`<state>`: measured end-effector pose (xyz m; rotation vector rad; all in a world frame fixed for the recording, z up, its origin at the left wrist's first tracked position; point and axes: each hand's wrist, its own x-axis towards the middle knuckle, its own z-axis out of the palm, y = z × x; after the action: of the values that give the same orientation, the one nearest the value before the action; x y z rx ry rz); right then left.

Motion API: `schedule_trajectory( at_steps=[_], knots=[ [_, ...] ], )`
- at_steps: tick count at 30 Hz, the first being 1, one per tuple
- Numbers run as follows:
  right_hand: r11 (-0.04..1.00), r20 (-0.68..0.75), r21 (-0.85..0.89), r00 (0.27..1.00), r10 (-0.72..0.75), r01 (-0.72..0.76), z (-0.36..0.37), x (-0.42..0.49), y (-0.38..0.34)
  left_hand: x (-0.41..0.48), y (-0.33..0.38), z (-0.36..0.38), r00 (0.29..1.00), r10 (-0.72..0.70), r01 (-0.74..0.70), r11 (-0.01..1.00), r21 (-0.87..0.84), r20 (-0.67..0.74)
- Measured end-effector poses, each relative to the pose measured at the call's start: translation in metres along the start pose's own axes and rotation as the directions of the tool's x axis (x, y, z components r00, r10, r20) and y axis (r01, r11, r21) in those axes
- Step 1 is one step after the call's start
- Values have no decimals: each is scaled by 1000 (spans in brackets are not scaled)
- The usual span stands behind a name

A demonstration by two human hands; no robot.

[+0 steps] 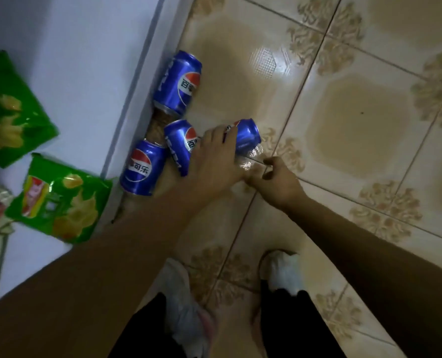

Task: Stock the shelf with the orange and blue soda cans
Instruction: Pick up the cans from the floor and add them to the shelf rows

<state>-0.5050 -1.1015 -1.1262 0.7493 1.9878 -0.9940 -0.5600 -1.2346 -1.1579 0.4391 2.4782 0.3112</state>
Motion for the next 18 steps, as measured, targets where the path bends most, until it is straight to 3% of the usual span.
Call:
schedule_trajectory(
  at_steps=[2, 5, 7, 9, 10, 12, 14, 16, 18],
  knots=[
    [967, 5, 251, 999, 44, -43, 8, 36, 3, 28, -5, 19, 995, 30, -15, 986, 166, -91],
    [864, 58, 493, 995, 79, -97, 11, 56, 8, 48, -9, 25, 995, 53, -26, 957, 290, -86],
    [802, 94, 584, 992, 87, -126, 4, 42, 9, 44, -7, 12, 999, 37, -33, 990, 140, -21],
    [748, 126, 639, 983, 130, -181, -10, 11, 13, 23, 8, -16, 999, -20, 30, 973, -230, 46],
    [718, 137, 662, 976, 166, -215, -19, -12, 14, 6, 23, -36, 992, -83, 117, 898, -424, 98],
    [651, 157, 704, 956, 247, -283, -39, -63, 14, -38, 59, -81, 931, -232, 366, 604, -708, 283],
    [597, 164, 727, 930, 328, -339, -62, -122, 7, -89, 90, -128, 809, -244, 570, 98, -816, 535],
    [500, 186, 789, 914, 359, -357, -87, -184, -9, -142, 115, -177, 746, -80, 590, -381, -711, 661],
    [400, 232, 843, 914, 333, -360, -113, -244, -33, -199, 144, -227, 783, 82, 528, -612, -589, 617]
  ],
)
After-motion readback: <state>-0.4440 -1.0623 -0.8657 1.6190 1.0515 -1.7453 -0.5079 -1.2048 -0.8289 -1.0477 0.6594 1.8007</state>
